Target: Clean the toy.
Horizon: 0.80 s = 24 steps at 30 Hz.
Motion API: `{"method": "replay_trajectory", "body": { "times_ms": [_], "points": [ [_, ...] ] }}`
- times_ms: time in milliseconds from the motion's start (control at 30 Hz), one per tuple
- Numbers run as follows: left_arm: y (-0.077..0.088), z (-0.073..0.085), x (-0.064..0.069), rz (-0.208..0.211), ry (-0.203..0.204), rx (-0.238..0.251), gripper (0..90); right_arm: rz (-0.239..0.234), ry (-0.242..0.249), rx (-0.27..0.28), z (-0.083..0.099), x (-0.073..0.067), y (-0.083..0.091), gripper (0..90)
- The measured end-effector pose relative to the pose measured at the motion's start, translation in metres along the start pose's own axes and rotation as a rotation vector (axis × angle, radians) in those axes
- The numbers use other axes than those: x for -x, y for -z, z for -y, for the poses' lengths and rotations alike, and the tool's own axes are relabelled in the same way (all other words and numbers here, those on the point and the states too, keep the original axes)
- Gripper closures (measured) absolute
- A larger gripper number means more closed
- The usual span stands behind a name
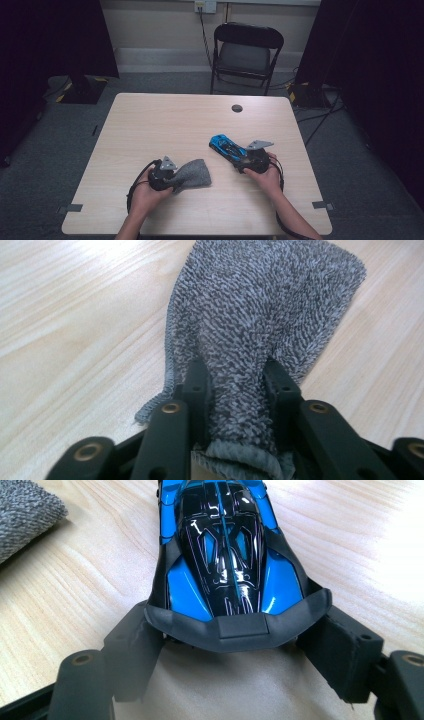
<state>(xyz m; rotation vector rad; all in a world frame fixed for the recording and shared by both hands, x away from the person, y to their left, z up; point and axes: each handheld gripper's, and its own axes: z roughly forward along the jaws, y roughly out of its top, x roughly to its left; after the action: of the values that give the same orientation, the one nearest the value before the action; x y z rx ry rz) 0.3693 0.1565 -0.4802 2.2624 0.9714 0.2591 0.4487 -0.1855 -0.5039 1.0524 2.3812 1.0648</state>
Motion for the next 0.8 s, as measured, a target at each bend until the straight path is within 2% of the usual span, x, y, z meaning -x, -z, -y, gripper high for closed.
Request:
{"method": "replay_trajectory", "body": {
  "times_ms": [67, 200, 233, 367, 500, 667, 800],
  "points": [
    [0.002, -0.003, -0.001, 0.024, 0.048, 0.014, 71.3, 0.0, 0.0, 0.0, 0.0, 0.0, 0.0, 26.2],
    [0.009, -0.01, 0.0, 0.047, 0.07, 0.084, 72.2, 0.0, 0.0, 0.0, 0.0, 0.0, 0.0, 26.2],
    [0.01, -0.014, 0.001, 0.058, 0.084, 0.116, 72.1, 0.0, 0.001, 0.0, 0.0, 0.0, 0.0, 26.2],
    [0.012, -0.03, 0.003, 0.087, 0.116, 0.169, 72.1, -0.002, 0.003, 0.0, 0.0, 0.0, 0.0, 26.2],
    [0.007, -0.05, 0.005, 0.098, 0.126, 0.193, 72.0, -0.002, 0.002, 0.0, 0.0, 0.0, 0.0, 26.2],
    [0.0, -0.067, 0.004, 0.084, 0.14, 0.2, 71.8, -0.002, 0.003, 0.0, 0.0, 0.0, 0.0, 26.2],
    [-0.011, -0.083, 0.008, 0.054, 0.104, 0.19, 71.7, -0.002, 0.003, 0.0, 0.0, 0.0, 0.0, 26.2]
  ]
}}
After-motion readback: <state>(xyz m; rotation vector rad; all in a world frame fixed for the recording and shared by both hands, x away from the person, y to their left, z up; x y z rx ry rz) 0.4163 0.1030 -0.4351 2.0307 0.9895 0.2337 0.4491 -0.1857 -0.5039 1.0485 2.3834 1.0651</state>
